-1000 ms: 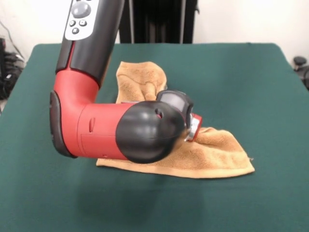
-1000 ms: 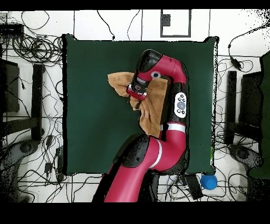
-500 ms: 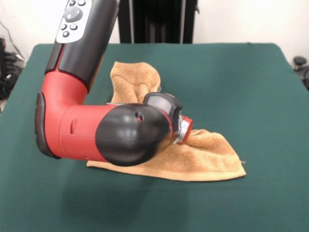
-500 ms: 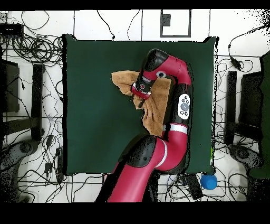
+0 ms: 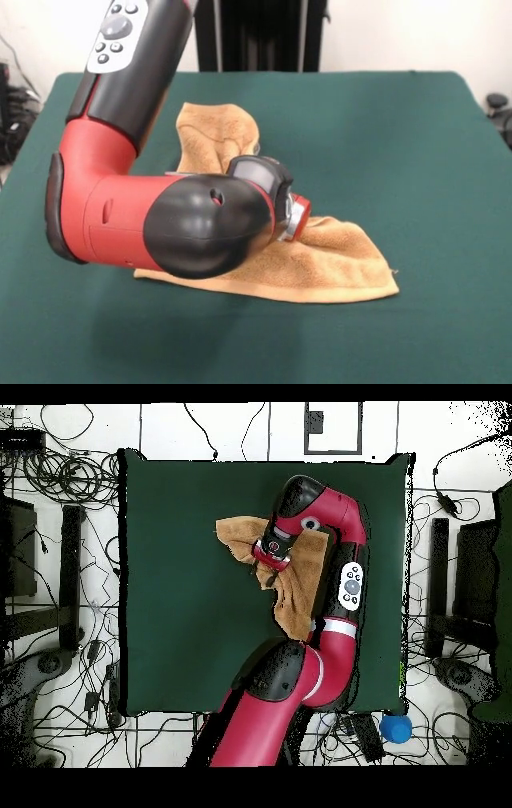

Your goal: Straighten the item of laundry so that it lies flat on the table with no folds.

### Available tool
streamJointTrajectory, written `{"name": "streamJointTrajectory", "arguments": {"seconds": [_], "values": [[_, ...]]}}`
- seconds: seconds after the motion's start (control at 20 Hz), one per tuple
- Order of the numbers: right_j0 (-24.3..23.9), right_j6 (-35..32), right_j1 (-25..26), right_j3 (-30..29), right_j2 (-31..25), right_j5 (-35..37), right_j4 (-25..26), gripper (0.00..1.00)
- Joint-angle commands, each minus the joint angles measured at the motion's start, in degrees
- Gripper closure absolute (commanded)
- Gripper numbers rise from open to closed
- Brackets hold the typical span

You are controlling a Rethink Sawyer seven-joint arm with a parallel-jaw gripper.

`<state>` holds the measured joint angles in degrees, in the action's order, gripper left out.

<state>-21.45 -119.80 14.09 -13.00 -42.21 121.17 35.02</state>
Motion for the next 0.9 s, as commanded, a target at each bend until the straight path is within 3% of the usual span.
{"name": "streamJointTrajectory", "arguments": {"seconds": [0.05, 0.6, 0.9], "values": [[-5.68, 17.38, 4.23, 3.63, -4.19, -16.86, 19.34, 0.0], [-8.23, 24.33, 3.88, 4.62, -16.99, -14.89, 34.36, 0.0], [-9.11, 24.57, 3.7, 3.61, -21.15, -14.55, 38.33, 0.0]]}}
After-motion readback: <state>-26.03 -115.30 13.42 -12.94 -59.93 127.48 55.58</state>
